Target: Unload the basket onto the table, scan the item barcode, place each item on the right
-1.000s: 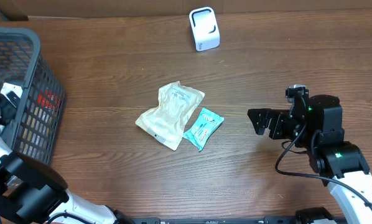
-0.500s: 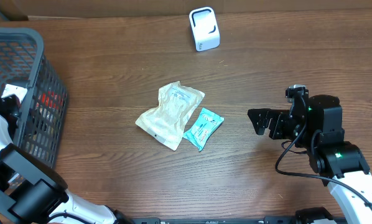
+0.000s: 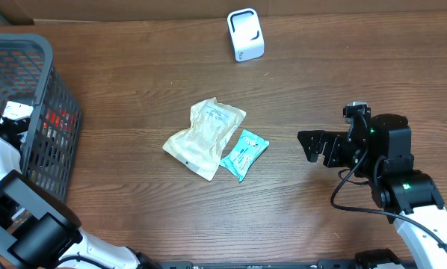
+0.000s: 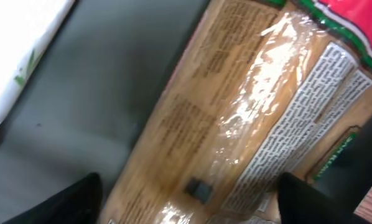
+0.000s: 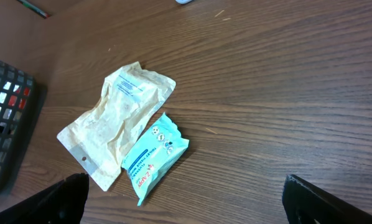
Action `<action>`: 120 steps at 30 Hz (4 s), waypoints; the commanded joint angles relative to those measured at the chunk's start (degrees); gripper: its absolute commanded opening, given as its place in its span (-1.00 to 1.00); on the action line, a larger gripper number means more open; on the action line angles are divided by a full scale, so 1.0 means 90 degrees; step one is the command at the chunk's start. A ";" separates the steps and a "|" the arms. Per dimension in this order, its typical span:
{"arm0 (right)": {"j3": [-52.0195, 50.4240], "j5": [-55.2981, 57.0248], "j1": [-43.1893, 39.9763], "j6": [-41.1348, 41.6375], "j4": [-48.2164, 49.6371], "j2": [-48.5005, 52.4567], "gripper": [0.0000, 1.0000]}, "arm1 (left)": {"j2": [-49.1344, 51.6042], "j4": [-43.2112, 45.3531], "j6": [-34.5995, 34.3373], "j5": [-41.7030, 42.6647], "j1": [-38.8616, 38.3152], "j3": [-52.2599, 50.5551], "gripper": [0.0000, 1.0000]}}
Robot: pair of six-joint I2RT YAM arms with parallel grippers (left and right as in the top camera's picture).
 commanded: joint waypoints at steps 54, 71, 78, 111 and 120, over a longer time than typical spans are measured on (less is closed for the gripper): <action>0.0155 -0.0036 -0.0046 -0.0027 0.0041 -0.0012 1.00 | 0.0889 -0.0488 -0.0287 0.0903 0.0374 0.0714 -0.92; 0.0155 -0.0036 -0.0046 -0.0027 0.0041 -0.0012 1.00 | -0.0192 -0.2055 -0.1290 0.1518 -0.0342 0.5156 -0.92; 0.0155 -0.0036 -0.0046 -0.0027 0.0041 -0.0012 1.00 | -0.1314 -0.2351 -0.2186 0.1598 -0.1078 0.6154 -0.92; 0.0155 -0.0036 -0.0046 -0.0027 0.0041 -0.0012 1.00 | -0.0780 -0.2693 -0.3587 0.1613 -0.6897 0.1960 -0.91; 0.0155 -0.0036 -0.0046 -0.0027 0.0041 -0.0012 1.00 | 0.0556 -0.2310 -0.3825 0.0940 -0.7805 0.1892 -0.92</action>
